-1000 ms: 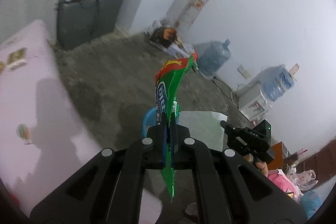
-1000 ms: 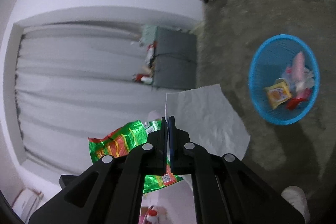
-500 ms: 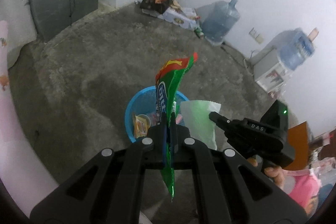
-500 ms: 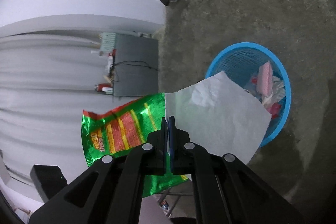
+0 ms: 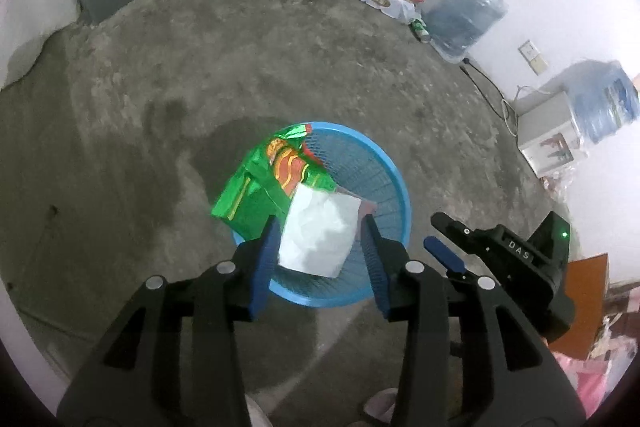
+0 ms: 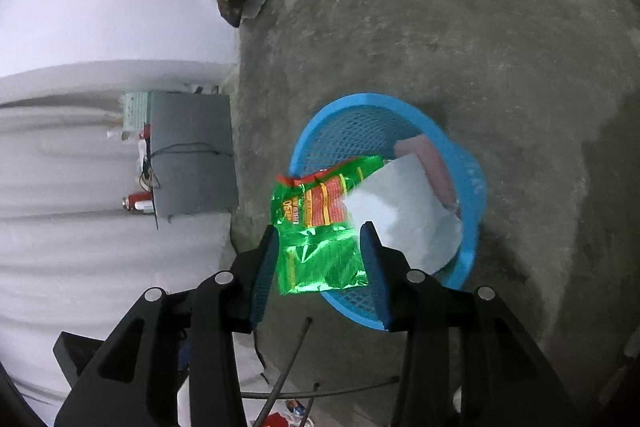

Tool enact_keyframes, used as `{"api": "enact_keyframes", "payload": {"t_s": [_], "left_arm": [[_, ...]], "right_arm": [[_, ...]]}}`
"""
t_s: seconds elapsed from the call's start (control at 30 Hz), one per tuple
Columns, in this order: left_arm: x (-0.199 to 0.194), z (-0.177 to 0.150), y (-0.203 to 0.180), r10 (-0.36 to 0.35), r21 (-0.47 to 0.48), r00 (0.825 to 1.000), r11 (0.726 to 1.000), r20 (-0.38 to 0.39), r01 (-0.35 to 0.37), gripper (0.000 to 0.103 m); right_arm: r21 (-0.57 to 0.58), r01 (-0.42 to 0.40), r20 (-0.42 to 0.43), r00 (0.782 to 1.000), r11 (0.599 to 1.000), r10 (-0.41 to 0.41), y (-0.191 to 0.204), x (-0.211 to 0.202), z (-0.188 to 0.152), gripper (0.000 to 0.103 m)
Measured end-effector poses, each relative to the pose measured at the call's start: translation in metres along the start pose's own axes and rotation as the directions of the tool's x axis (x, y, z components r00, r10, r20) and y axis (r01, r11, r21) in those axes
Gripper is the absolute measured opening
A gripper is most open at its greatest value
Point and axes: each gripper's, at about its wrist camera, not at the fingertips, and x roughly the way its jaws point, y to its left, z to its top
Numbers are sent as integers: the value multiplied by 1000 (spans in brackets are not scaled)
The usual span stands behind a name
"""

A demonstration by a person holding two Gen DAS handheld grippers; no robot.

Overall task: Collect trash
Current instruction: 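Open both tools over the blue wastebasket, dropping wrapper and tissue, then move both tools back over the table toward the chip bag and bottle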

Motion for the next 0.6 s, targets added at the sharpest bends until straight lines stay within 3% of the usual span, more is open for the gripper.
{"api": "enact_keyframes", "payload": {"t_s": [0.2, 0.3, 0.43, 0.53, 0.6], "left_arm": [[-43, -4, -12, -22, 33, 999, 999, 41, 20, 52], [-85, -12, -14, -48, 26, 992, 999, 115, 45, 53], [-165, -34, -6, -65, -3, 956, 998, 285, 69, 65], [-222, -60, 7, -68, 1, 925, 997, 373, 73, 70], [-249, -78, 19, -52, 3, 912, 998, 406, 56, 71]], "right_arm": [[-15, -22, 63, 998, 1000, 23, 5, -27, -16, 43], [-110, 3, 111, 994, 994, 9, 30, -43, -36, 50], [-312, 61, 158, 987, 948, -12, 81, -59, -84, 61], [-432, 95, 180, 983, 897, -18, 112, -70, -130, 73], [-520, 141, 195, 980, 843, -44, 133, -75, -165, 78]]}}
